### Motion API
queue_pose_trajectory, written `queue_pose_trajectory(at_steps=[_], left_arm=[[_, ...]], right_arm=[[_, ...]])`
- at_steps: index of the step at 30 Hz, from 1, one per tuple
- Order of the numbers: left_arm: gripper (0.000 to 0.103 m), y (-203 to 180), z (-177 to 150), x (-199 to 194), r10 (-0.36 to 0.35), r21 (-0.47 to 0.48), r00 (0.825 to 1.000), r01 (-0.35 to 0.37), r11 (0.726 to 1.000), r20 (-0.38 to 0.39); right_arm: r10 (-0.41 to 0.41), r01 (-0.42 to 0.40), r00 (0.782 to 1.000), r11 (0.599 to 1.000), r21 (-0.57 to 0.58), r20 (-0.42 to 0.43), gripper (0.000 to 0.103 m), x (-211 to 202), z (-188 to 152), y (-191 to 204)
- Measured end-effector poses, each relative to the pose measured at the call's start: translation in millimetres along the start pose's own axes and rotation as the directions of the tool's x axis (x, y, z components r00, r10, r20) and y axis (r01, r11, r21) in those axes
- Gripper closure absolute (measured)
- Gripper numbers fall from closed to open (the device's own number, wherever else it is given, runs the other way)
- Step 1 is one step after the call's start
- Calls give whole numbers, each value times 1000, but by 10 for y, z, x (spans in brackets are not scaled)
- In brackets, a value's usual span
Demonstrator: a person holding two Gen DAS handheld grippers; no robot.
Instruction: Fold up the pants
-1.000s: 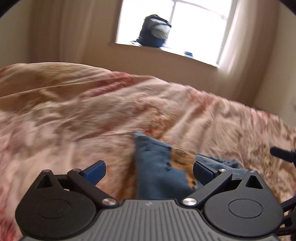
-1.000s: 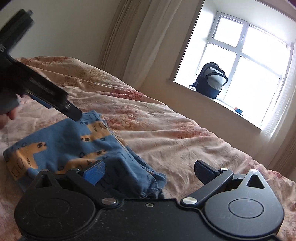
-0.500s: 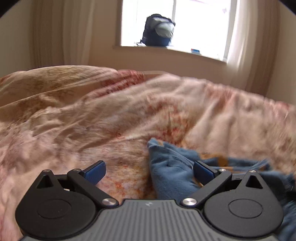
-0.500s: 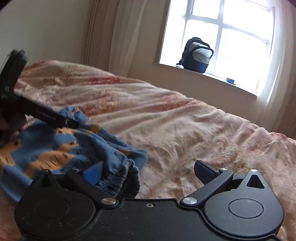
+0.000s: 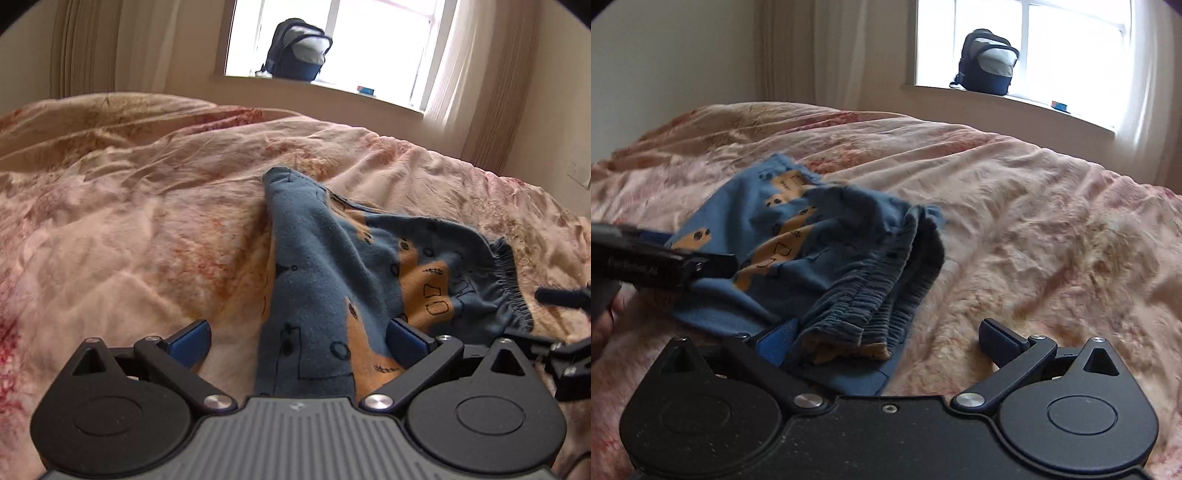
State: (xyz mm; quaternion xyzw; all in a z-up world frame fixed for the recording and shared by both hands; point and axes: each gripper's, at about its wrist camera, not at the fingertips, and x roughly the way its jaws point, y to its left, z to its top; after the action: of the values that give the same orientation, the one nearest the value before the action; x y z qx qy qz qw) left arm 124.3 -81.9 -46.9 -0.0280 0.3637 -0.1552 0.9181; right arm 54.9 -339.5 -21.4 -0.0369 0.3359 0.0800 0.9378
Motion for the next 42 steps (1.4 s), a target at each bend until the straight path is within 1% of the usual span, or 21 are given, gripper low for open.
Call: queue_pose_trajectory(at_steps=[3,5,6,8,9,10,12,13,15,18,20,24,28,35,37,39,40,42], left_arm=[[0,99,10,-128,-4,-51,1000,3,999,-16],[0,169,-31,-143,4,-91,999,-8,996,-39],[0,195,-56,-138,4,-108,999,-10,994,-52],[0,206,-89,-157,2,-119,999,-7,993,-45],[0,198,-91,-163,9,-116,999,-14,993,-45],[0,185,-90,-173,15,-115,999,-20,993,-47],[0,165,-68,-187,15,-121,999,-21,992,-52],[0,165,-52,-192,10,-130,998,-17,991,-55],[0,178,-25,-195,-3,-159,998,-7,987,-62],[0,191,-28,-201,-14,-190,998,1,982,-65],[0,193,-28,-201,-7,-194,998,-6,981,-65],[0,210,-10,-213,-5,-220,998,-10,975,-65],[0,205,-1,-210,-4,-226,998,-11,974,-65],[0,182,4,-213,-4,-219,998,-10,976,-63],[0,149,11,-214,16,-194,997,-31,981,-78],[0,106,21,-190,72,-137,990,-89,986,-125],[0,97,22,-193,83,-116,987,-100,988,-140],[0,100,43,-241,72,-99,985,-89,991,-157]], right_arm=[[-18,20,996,999,-29,82,1,-114,160,-8],[-30,30,994,1000,-2,107,1,-61,275,-42],[-44,43,995,999,14,88,0,18,314,-53],[-86,86,996,996,-5,-15,1,272,311,-52],[-87,85,995,996,-23,-59,1,374,272,-62],[-69,69,996,998,-1,-54,1,378,235,-99],[-50,52,998,996,68,-27,1,258,220,-184],[-52,53,999,995,85,-9,1,176,213,-204],[-73,70,997,994,82,27,1,1,170,-211],[-93,90,995,993,70,46,0,-164,88,-209],[-94,88,994,991,96,59,0,-234,46,-216],[-65,56,996,989,137,58,0,-248,37,-237],[-38,33,999,992,118,37,1,-210,43,-193],[-28,26,999,993,119,17,0,-177,-6,-162],[-20,19,1000,993,117,8,0,-169,-26,-156],[-8,8,1000,994,110,-8,1,-160,-44,-131],[18,-15,999,995,100,-27,0,-156,-56,-116],[103,-102,993,994,35,-53,1,-187,-69,-80]])
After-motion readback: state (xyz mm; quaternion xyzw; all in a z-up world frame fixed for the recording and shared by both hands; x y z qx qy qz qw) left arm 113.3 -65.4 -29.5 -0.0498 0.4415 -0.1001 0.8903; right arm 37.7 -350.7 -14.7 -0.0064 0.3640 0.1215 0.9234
